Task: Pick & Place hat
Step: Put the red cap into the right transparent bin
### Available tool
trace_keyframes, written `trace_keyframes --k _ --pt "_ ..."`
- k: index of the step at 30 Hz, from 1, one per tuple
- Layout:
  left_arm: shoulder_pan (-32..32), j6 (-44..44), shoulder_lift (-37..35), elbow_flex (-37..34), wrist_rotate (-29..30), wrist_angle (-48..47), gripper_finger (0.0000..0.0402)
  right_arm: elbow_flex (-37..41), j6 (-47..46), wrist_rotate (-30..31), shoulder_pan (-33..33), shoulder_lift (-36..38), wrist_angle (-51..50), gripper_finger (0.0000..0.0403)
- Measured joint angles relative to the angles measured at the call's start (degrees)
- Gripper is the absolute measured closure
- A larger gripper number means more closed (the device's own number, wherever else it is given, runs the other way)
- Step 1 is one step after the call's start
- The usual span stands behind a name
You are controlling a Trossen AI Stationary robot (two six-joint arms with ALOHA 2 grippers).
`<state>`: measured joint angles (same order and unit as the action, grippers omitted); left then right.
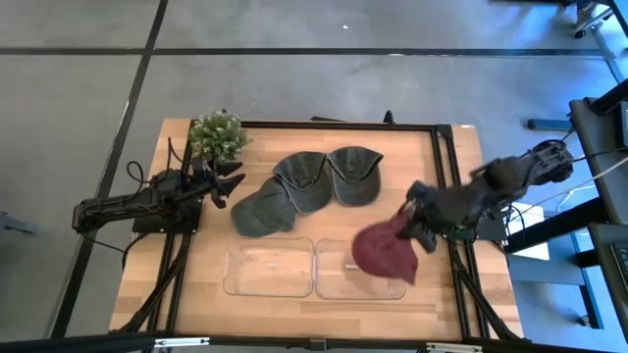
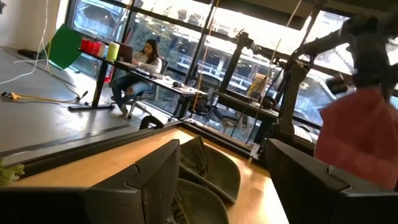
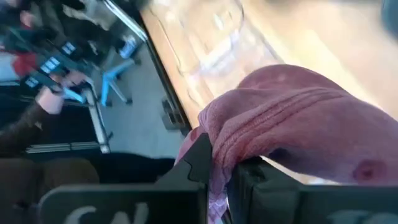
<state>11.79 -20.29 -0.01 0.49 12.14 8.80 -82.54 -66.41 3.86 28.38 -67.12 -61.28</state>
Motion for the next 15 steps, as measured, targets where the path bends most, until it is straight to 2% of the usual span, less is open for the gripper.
trace_keyframes --k 5,10,15 --pt "0.0 0.0 0.0 0.0 0.0 0.0 0.0168 6.5 -7.5 1.0 3.9 -0.9 0.3 0.0376" --pt "0.0 0.0 0.0 0.0 0.0 0.0 0.0168 12.1 -8.5 0.9 4.5 -1.0 3.2 0.0376" --pt "0.0 0.0 0.0 0.0 0.0 0.0 0.0168 15.6 -8.6 -3.4 4.5 -1.0 9.6 0.0376"
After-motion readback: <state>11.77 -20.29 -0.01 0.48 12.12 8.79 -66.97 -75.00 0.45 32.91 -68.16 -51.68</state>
